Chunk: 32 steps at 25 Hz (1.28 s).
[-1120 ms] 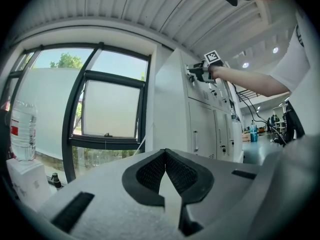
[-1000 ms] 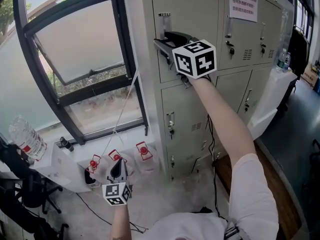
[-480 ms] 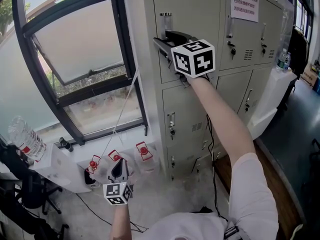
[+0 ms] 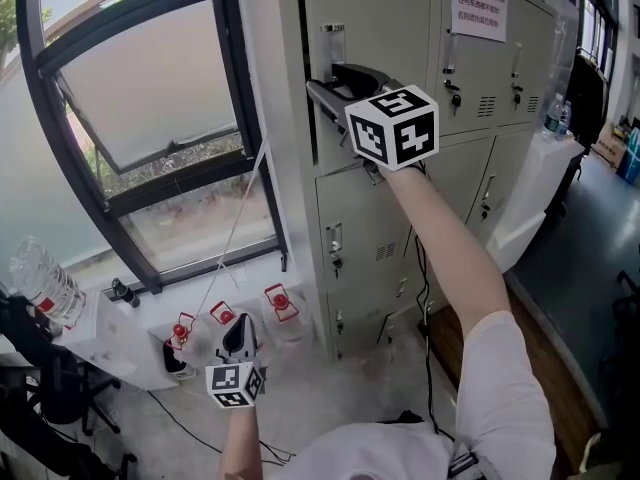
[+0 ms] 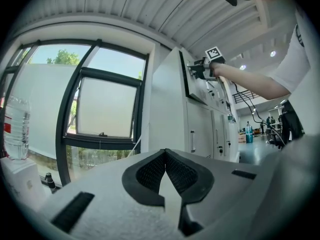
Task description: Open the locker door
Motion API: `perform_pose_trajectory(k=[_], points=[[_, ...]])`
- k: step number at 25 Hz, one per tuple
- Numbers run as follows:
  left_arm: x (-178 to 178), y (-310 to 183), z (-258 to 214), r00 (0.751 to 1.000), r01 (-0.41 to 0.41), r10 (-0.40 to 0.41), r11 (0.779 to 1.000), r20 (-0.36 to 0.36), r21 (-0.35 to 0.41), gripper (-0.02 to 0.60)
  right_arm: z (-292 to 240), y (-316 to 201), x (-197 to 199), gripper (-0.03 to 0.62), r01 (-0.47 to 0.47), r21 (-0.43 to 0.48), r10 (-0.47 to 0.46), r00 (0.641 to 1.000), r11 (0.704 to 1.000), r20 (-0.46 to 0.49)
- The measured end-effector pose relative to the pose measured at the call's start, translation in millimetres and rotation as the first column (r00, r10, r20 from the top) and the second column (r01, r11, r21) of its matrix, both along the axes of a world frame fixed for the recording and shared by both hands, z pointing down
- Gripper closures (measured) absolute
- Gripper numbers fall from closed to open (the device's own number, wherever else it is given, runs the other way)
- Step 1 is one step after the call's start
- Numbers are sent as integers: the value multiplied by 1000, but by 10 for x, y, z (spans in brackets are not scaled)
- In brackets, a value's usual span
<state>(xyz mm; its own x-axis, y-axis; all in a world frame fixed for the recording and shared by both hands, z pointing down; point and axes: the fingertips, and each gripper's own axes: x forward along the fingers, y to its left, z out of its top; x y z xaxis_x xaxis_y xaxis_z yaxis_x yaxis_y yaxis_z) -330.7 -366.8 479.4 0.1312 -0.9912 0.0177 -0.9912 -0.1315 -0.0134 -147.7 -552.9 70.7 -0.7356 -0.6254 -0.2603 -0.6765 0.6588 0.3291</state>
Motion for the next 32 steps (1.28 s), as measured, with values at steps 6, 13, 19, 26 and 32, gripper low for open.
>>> perform_pose_trajectory(k=[6, 13, 19, 26, 32], points=[[155, -56, 18, 999, -37, 37, 999, -4, -5, 578, 23, 166, 174, 431, -53, 26, 53, 999, 998, -8], [354, -90, 42, 997, -80, 80, 997, -17, 0, 578, 22, 282, 307, 442, -69, 21, 70, 997, 997, -14], [502, -128, 48, 993, -116, 116, 993, -17, 1, 580, 16, 353, 396, 442, -79, 29, 80, 997, 996, -15], [610, -150, 54, 989, -145, 145, 989, -19, -1, 578, 20, 493, 557, 441, -78, 37, 78, 997, 996, -4], [756, -201, 65, 983, -181, 181, 983, -9, -11, 578, 29, 675, 852, 439, -76, 42, 75, 997, 996, 18]])
